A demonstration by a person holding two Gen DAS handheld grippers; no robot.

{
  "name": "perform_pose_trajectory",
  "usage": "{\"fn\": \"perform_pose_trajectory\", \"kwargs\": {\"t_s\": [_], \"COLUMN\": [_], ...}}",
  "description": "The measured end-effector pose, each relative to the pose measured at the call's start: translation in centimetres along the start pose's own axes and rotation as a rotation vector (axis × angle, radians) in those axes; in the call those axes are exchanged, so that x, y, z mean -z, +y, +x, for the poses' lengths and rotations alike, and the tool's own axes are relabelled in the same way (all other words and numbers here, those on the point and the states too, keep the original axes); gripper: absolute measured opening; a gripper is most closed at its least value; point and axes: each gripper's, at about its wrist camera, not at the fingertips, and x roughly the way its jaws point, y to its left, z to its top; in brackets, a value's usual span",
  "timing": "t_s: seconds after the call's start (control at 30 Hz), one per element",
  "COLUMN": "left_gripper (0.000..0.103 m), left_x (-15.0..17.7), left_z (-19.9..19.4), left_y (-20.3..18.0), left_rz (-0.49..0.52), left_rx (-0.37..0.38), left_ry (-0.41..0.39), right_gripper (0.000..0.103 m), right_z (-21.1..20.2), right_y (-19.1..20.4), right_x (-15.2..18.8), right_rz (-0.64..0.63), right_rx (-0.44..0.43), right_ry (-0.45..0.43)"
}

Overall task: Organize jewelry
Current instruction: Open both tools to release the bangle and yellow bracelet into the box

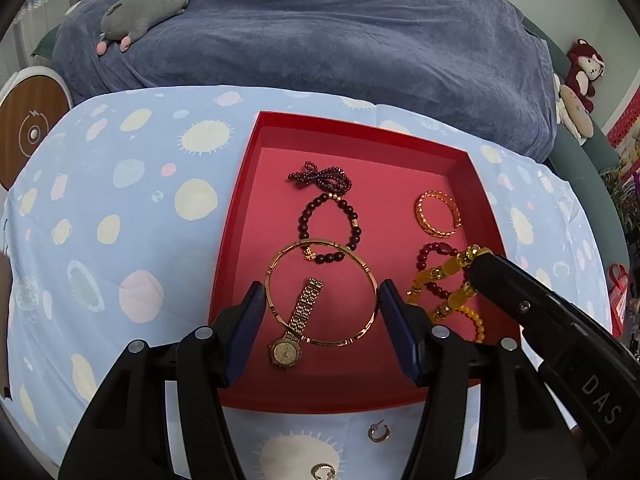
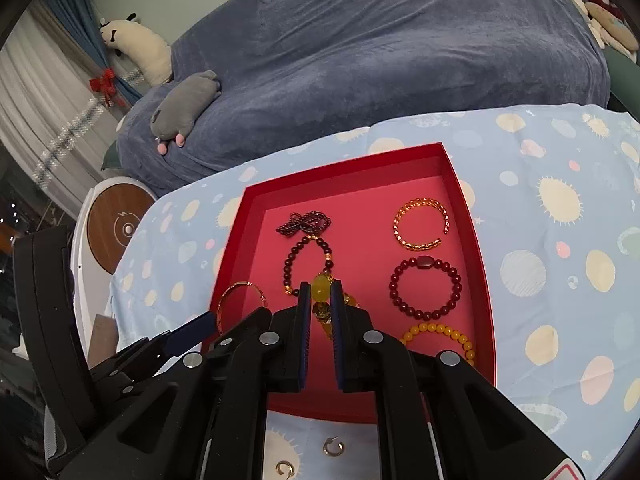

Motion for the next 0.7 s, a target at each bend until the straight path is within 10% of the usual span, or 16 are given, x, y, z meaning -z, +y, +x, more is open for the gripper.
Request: {"fn": "perform_pose_trajectory", "kwargs": {"t_s": [0.7], "left_gripper": [0.064], "left_x": [1.0], "left_z": [-2.0], "left_y": [-0.8], "left_rz": [-0.014], "left_rx": [-0.01], "left_ry": [-0.041], "right_gripper": [0.017], "right_z": [-2.9], "right_y": [-0.7], "right_x": [1.8], "right_rz": [0.015], "right_rx": [0.014], "right_ry": [-0.031]}}
